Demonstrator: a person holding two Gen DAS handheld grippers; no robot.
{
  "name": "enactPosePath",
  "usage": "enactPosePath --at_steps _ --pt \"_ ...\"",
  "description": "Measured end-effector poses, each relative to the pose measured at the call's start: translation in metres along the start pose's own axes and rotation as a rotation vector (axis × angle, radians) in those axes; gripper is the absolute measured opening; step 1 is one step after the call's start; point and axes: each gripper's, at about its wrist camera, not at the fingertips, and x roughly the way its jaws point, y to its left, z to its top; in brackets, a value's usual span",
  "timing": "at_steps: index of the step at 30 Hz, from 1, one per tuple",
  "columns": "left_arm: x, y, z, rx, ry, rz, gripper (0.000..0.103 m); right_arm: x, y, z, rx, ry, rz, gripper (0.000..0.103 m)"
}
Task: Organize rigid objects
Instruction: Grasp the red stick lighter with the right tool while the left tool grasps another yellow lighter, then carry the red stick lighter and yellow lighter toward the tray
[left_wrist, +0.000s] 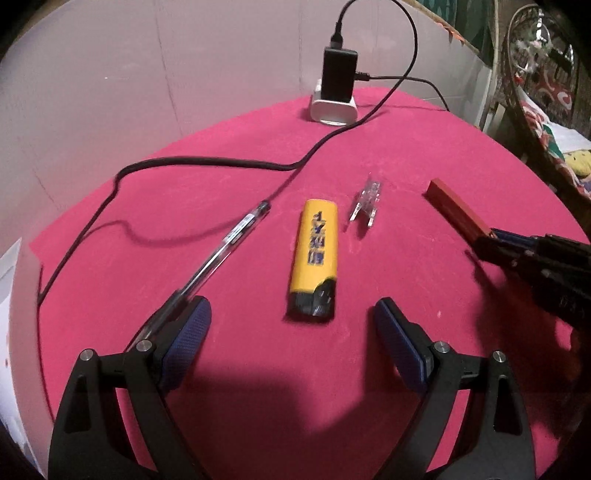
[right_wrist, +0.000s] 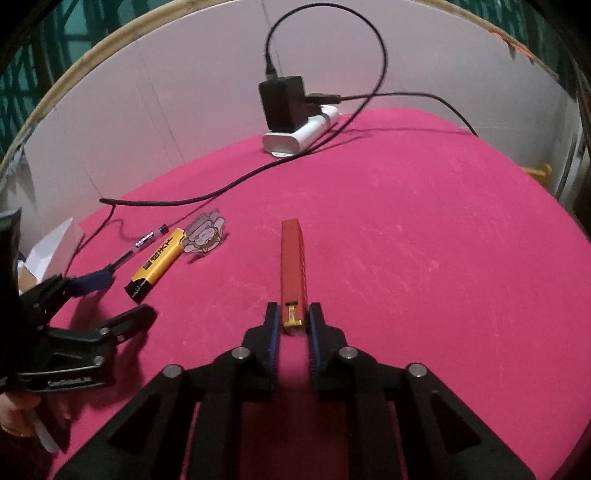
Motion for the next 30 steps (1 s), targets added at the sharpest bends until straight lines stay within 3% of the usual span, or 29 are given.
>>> enactPosePath --at_steps 5,7,10,11,12,15,22,30 --pt "0.006 -0.006 0.008 0.031 -0.001 0.006 0.090 0.012 0.015 0.010 -0.061 0.008 -0.051 0.030" --pt "0.008 -0.006 0.010 0.032 0.002 -0.009 0.083 0.013 0.016 0.009 -0.070 0.009 -0.054 0.031" --pt "0.004 -0.012 0.011 0.057 -0.009 -0.018 0.051 0.011 0.016 0.007 -0.073 0.009 -0.046 0.029" --pt "0.003 -0.015 0.011 0.071 -0.010 -0.018 0.032 0.010 0.016 0.005 -0.075 0.009 -0.046 0.027" --pt "0.002 -0.019 0.011 0.086 -0.012 -0.003 0.024 0.008 0.017 0.004 -0.078 0.009 -0.049 0.020" --pt "-0.003 -0.024 0.004 0.108 -0.028 0.010 0.024 0.002 0.021 -0.004 -0.095 0.011 -0.019 0.010" --pt "-0.025 -0.018 -0.019 0.031 -0.063 -0.007 0.024 -0.012 0.022 -0.022 -0.052 0.011 0.054 0.010" --pt "-0.103 -0.025 -0.047 0.005 -0.213 0.013 0.024 -0.059 0.031 -0.046 -0.005 -0.092 0.118 0.010"
